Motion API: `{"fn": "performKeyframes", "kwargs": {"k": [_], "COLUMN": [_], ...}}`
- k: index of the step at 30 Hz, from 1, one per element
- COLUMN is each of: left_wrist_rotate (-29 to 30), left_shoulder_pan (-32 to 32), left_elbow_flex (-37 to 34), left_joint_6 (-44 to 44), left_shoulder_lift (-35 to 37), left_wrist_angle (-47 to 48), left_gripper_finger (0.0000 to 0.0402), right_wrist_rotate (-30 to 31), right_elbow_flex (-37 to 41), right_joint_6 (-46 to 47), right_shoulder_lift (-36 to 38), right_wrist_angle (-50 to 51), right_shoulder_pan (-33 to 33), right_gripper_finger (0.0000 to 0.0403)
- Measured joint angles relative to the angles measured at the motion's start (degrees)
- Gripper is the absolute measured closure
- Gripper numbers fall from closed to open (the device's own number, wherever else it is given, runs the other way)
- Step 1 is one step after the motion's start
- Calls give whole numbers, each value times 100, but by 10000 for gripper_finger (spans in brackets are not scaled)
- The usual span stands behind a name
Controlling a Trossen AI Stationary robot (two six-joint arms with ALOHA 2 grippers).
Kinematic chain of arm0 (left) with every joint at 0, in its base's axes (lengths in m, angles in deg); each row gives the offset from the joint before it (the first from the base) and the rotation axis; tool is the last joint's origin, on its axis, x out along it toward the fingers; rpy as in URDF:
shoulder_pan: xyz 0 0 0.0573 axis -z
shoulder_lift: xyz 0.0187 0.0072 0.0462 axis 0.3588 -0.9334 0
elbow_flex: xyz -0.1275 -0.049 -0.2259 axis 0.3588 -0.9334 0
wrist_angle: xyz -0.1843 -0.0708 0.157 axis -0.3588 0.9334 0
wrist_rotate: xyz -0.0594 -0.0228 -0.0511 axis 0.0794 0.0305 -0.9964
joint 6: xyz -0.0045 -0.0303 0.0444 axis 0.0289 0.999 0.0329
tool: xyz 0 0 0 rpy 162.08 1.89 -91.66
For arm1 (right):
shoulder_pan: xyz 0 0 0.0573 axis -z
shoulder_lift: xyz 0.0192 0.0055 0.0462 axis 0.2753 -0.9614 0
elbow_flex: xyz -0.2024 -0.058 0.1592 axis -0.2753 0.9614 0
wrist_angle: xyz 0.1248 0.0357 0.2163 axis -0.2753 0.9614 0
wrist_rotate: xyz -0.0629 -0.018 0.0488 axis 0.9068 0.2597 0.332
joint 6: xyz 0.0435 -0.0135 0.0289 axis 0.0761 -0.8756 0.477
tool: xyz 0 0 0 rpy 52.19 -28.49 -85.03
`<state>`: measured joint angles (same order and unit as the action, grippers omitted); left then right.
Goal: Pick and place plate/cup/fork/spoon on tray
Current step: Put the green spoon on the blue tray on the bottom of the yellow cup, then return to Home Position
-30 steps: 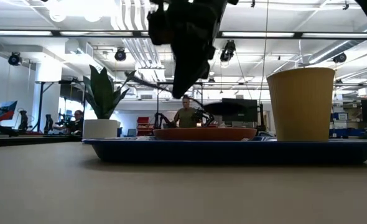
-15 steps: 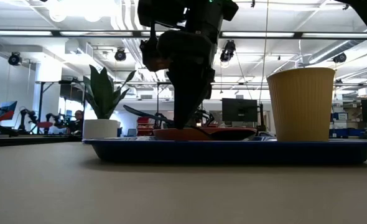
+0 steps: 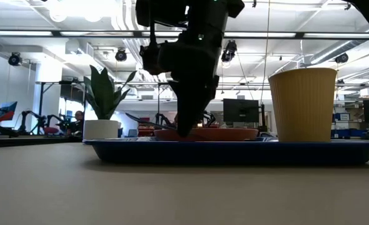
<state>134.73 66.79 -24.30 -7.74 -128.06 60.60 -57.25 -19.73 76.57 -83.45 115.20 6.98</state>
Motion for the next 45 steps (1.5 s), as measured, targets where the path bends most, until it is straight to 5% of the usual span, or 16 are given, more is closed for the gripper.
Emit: {"fn": "performKeyframes", "kwargs": {"k": [25,45], "left_wrist_rotate": [-31,-112], "left_shoulder_pan": [13,15], "left_elbow_flex": [0,0], "left_joint_6": [-3,-3], "left_shoulder_lift": [0,0], "left_wrist_angle": [7,7], "left_gripper_finger": [402,402], "right_wrist_rotate": [110,67], "right_elbow_flex": [2,2], "right_joint_6": [-194,-157], "right_shoulder_lift": [-256,96], "right_wrist_angle": [92,144], "right_shoulder_pan": [-77,-126], "right_gripper_finger": [388,278]}}
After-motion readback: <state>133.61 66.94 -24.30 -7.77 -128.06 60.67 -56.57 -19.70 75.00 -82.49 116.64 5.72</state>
